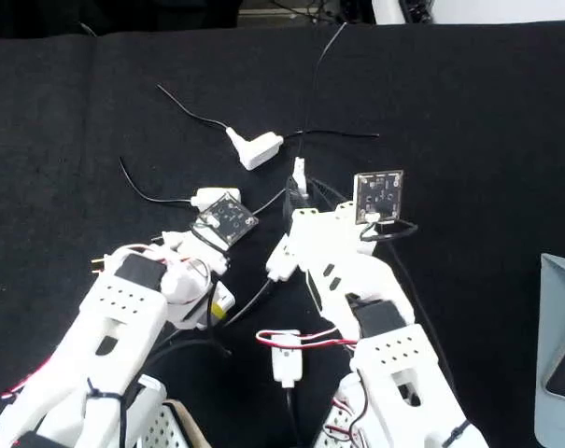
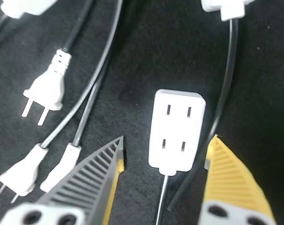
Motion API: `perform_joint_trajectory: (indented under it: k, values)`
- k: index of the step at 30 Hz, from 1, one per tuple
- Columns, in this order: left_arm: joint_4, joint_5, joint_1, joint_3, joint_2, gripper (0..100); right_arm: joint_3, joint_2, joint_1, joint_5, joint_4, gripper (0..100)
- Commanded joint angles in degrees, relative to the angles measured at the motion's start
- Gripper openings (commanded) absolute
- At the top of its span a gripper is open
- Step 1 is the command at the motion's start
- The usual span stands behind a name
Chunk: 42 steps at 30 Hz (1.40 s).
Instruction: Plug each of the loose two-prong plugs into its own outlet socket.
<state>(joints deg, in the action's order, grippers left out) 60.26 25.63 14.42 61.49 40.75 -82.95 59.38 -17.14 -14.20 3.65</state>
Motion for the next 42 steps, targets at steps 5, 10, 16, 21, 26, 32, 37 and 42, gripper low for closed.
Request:
perform_joint_trajectory:
  k: [5, 10, 16, 21, 26, 32, 37, 42]
  values:
    - [-10.55, 5.01, -6.99, 6.46, -0.09, 28, 0.92, 1.27, 0.62, -0.26, -0.70, 1.3]
    - [-12.48, 7.82, -13.76, 6.64, 0.26, 28, 0.92, 1.27, 0.62, -0.26, -0.70, 1.3]
    - [-12.04, 7.91, -15.08, 4.88, 0.53, 28, 0.57, 1.27, 0.62, -0.26, -0.70, 1.3]
    - [-6.33, 7.91, -13.76, 2.95, 0.62, 28, 0.22, 1.27, -1.67, -0.26, -0.70, 1.3]
    - [-2.90, 8.00, -13.76, 2.42, 0.62, 28, 0.04, 1.27, -1.85, -0.18, -0.62, 1.3]
    - [-6.42, 9.14, -18.77, 3.65, 0.70, 28, 1.01, 1.71, -2.64, -0.18, 3.34, 1.3]
    - [-2.37, 4.22, -22.20, -1.71, 5.71, 28, 4.26, 1.71, -9.05, -0.09, 11.43, 1.3]
    - [-1.85, -5.71, -24.31, -2.33, 17.14, 28, 7.69, 1.71, -15.82, 0.88, 20.40, 1.3]
